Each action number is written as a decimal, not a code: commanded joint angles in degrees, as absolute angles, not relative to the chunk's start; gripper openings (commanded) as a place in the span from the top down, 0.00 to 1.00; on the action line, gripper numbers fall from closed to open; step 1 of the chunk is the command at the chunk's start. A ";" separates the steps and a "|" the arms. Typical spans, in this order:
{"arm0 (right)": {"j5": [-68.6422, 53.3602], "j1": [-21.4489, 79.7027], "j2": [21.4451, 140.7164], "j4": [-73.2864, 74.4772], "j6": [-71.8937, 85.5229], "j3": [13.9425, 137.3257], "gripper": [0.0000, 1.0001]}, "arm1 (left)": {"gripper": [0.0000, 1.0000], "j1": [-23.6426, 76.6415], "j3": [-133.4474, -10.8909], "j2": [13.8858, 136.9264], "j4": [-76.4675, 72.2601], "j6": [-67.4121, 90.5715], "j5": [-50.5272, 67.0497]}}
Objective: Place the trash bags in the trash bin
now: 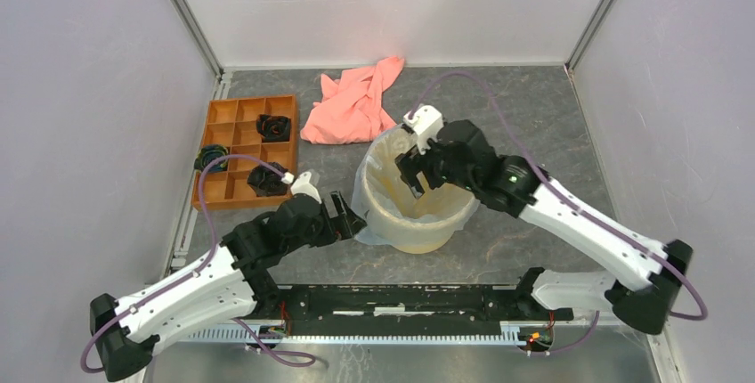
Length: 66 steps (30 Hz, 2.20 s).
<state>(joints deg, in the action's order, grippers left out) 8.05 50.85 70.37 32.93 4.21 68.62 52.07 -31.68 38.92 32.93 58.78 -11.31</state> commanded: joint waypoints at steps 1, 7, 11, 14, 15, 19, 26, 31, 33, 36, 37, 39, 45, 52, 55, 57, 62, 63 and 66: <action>10.81 50.73 63.42 33.89 3.69 70.94 0.10 | 0.00 51.77 -29.87 42.29 18.24 53.71 -5.68; 10.53 50.77 54.37 28.41 1.99 65.18 0.04 | 0.00 51.85 -27.33 45.74 4.70 40.19 -3.97; 11.06 50.79 51.02 27.29 0.48 63.27 0.02 | 0.00 51.86 -25.49 45.63 -3.63 30.45 -6.58; 11.14 50.80 48.53 26.79 -1.78 61.93 0.02 | 0.00 51.85 -25.76 47.66 -9.41 25.36 -5.38; 11.41 50.76 47.53 26.46 -2.20 61.22 0.02 | 0.00 51.84 -25.64 48.69 -11.89 23.87 -3.79; 12.59 50.84 43.40 25.44 -3.65 58.41 0.02 | 0.00 51.86 -27.17 56.58 -20.70 18.59 0.96; 13.37 50.79 38.08 26.93 -4.74 57.43 0.02 | 0.01 51.93 -35.20 72.96 -30.32 13.24 9.51; 15.48 50.76 34.69 28.21 -4.92 56.57 0.02 | 0.02 52.89 -44.17 85.33 -36.30 12.69 11.00; 16.41 50.82 33.67 28.74 -5.01 56.49 0.02 | 0.02 53.75 -49.01 92.03 -37.95 12.68 11.67; 18.26 50.80 32.10 29.48 -5.10 56.75 0.02 | 0.02 55.40 -58.64 101.16 -37.72 12.33 14.02; 18.84 50.80 31.57 29.54 -5.10 56.80 0.02 | 0.02 56.07 -61.99 104.45 -37.75 12.40 14.40; 19.96 50.76 30.50 29.66 -4.84 57.17 0.02 | 0.02 57.62 -68.95 110.19 -37.17 12.98 15.67; 23.33 50.81 27.55 29.70 -5.16 57.74 0.02 | 0.02 62.16 -77.33 116.33 -34.69 12.15 11.61; 24.77 50.81 26.50 29.22 -6.37 57.51 0.02 | 0.02 61.13 -63.62 105.09 -33.41 14.26 4.80; 24.36 50.85 25.87 28.44 -6.33 56.96 0.02 | 0.02 59.23 -59.81 102.20 -34.24 16.02 2.30; 24.18 50.78 25.49 28.28 -6.11 56.63 0.02 | 0.03 57.96 -60.90 103.06 -33.62 16.71 1.10; 24.42 50.79 24.93 29.88 -5.13 57.46 0.02 | 0.05 56.68 -73.11 112.58 -30.73 15.02 1.19; 24.56 50.79 24.75 30.27 -4.81 57.78 0.02 | 0.05 56.49 -75.71 114.81 -30.86 14.83 1.40; 25.07 50.77 23.89 31.38 -3.90 58.48 0.02 | 0.08 56.42 -86.40 121.64 -30.23 14.64 2.15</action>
<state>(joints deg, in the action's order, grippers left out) 23.31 50.83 25.19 31.00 -5.28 56.97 56.23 -75.33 114.74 -29.89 15.68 2.52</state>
